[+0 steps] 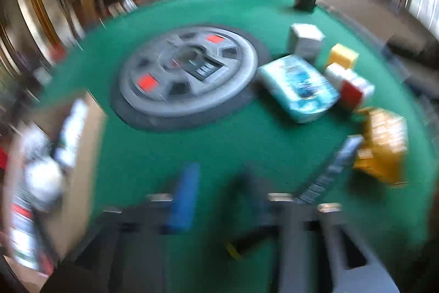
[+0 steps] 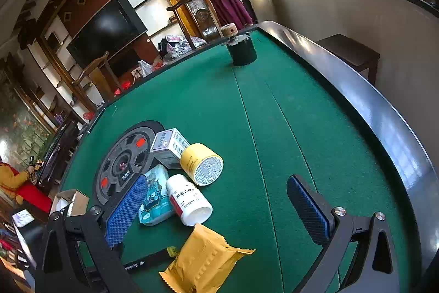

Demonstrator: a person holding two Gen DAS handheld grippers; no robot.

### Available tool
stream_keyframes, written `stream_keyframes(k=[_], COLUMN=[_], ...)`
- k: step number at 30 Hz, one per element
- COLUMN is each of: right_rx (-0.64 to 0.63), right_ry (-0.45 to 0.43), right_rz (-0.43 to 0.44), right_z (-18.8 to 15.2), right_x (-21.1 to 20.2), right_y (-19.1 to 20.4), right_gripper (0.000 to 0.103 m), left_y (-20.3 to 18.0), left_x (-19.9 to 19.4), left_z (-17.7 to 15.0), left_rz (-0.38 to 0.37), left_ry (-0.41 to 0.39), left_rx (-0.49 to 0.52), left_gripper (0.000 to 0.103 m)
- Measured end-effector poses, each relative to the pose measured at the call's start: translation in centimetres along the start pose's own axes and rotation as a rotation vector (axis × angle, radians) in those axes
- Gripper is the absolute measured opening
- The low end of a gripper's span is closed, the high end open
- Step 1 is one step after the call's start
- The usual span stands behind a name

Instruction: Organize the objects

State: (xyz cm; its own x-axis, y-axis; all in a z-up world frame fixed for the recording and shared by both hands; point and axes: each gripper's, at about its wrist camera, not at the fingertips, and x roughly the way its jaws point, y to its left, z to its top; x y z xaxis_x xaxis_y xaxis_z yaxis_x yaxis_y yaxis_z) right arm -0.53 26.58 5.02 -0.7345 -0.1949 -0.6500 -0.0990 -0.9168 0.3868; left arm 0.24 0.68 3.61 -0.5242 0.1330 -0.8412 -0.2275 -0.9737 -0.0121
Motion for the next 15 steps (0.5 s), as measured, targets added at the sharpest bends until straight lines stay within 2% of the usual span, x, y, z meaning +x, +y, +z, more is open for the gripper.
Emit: stream_keyframes(k=[1, 2, 4, 6, 8, 12, 13, 15], right_rx=[0.001, 0.003, 0.008, 0.005, -0.004, -0.031, -0.034, -0.033], right_ry=[0.004, 0.009, 0.022, 0.031, 0.033, 0.023, 0.023, 0.027], right_rz=[-0.004, -0.002, -0.001, -0.003, -0.010, -0.033, -0.035, -0.034], right_z=[-0.1, -0.1, -0.2, -0.4, -0.5, -0.7, -0.8, -0.8], right_x=[0.1, 0.2, 0.5, 0.8, 0.9, 0.8, 0.8, 0.9], right_y=[0.0, -0.1, -0.2, -0.1, 0.1, 0.5, 0.5, 0.5], right_gripper=[0.103, 0.103, 0.103, 0.103, 0.103, 0.103, 0.103, 0.103], left_y=[0.7, 0.9, 0.1, -1.4, -2.6, -4.9, -5.2, -5.8], left_x=[-1.0, -1.6, -2.9, -4.0, -4.1, -2.2, -1.5, -0.5], left_z=[-0.1, 0.0, -0.3, -0.8, -1.1, -1.9, -2.0, -2.2], left_rz=[-0.031, -0.049, -0.100, -0.154, -0.177, -0.147, -0.151, -0.152], left_ry=[-0.027, -0.051, -0.087, -0.120, -0.119, -0.089, -0.067, -0.044], left_rx=[-0.022, -0.001, 0.110, 0.211, 0.276, 0.375, 0.390, 0.414], left_gripper=[0.028, 0.044, 0.069, 0.070, 0.071, 0.070, 0.069, 0.059])
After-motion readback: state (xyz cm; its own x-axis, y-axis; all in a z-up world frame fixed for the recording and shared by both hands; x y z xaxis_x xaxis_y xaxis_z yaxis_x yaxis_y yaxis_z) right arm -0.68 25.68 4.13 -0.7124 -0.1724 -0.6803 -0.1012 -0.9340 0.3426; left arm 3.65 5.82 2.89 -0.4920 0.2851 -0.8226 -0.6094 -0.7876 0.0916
